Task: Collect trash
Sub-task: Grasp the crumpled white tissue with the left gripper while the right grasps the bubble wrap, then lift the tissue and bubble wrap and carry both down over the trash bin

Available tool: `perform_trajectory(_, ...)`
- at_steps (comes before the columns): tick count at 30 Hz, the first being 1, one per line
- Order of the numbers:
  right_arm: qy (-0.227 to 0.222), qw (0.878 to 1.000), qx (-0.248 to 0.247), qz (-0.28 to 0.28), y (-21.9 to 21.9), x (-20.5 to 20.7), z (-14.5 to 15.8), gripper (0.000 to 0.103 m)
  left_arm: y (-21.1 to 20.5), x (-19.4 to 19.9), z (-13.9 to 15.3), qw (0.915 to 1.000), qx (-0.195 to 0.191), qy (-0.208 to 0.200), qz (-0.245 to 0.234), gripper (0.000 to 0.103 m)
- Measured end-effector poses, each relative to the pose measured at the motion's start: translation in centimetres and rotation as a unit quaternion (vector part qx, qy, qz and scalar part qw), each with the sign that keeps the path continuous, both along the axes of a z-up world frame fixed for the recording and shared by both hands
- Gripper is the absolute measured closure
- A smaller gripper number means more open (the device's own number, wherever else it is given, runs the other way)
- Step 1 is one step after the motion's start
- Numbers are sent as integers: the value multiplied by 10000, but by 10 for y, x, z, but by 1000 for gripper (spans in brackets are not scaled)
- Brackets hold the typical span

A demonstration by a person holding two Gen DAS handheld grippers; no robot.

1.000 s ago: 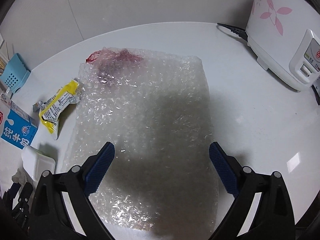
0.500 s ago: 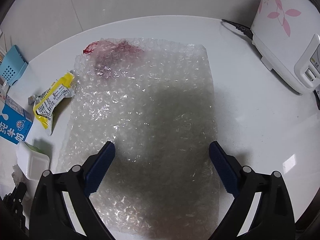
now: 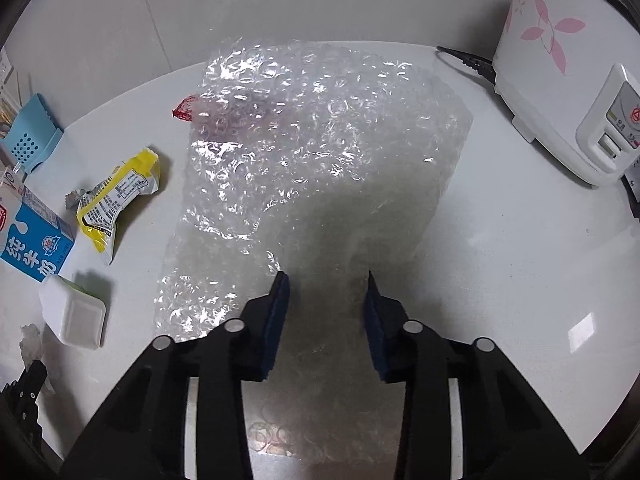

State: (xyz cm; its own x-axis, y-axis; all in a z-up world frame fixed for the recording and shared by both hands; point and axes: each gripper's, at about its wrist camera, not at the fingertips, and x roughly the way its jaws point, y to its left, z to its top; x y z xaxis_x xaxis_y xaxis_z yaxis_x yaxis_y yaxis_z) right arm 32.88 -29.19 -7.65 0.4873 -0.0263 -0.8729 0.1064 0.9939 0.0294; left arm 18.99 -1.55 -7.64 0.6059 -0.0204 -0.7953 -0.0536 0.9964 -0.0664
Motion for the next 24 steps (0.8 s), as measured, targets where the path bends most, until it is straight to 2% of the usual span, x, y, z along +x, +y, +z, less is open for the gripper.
perform_trajectory(4,-3,9998,205,-78,-7,-11,5,88,2,-6,5,10000,20,-75,17,96)
perform_trajectory(24,-648,9978,173,2,-22,-94,54,88,-13,-65,52,9977,114,-644,-151,96)
